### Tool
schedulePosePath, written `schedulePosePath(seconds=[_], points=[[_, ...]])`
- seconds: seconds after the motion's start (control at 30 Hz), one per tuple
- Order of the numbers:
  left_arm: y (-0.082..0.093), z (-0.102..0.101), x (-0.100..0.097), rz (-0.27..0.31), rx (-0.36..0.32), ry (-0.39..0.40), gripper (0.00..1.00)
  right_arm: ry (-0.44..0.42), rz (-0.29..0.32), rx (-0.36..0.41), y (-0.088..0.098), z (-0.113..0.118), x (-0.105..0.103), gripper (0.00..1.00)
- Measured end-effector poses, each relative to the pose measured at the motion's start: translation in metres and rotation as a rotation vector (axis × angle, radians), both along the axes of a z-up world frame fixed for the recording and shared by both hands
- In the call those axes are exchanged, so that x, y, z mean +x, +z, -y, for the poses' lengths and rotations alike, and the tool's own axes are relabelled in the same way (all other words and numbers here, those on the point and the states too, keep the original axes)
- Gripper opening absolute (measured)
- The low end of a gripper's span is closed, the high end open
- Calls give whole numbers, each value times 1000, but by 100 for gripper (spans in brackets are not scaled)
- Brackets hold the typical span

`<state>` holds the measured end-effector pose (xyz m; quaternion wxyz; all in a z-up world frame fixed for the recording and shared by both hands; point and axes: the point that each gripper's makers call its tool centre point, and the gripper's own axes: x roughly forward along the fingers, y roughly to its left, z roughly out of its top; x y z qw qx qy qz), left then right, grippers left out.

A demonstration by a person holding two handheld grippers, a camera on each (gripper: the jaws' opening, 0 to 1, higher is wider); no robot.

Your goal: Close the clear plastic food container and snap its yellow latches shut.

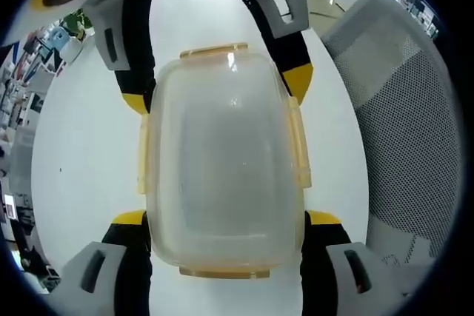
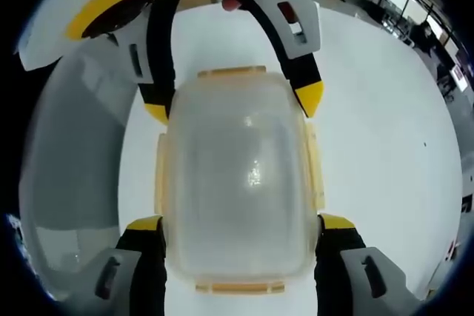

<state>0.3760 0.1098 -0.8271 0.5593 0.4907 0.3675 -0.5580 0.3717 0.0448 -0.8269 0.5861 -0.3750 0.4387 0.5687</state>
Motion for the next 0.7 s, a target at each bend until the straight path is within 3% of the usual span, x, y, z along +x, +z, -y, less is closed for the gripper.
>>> schedulePosePath(seconds=[0.7], points=[[-2,-32,-1,-15,12,27,85,5,7,14,-1,-31,0,84]])
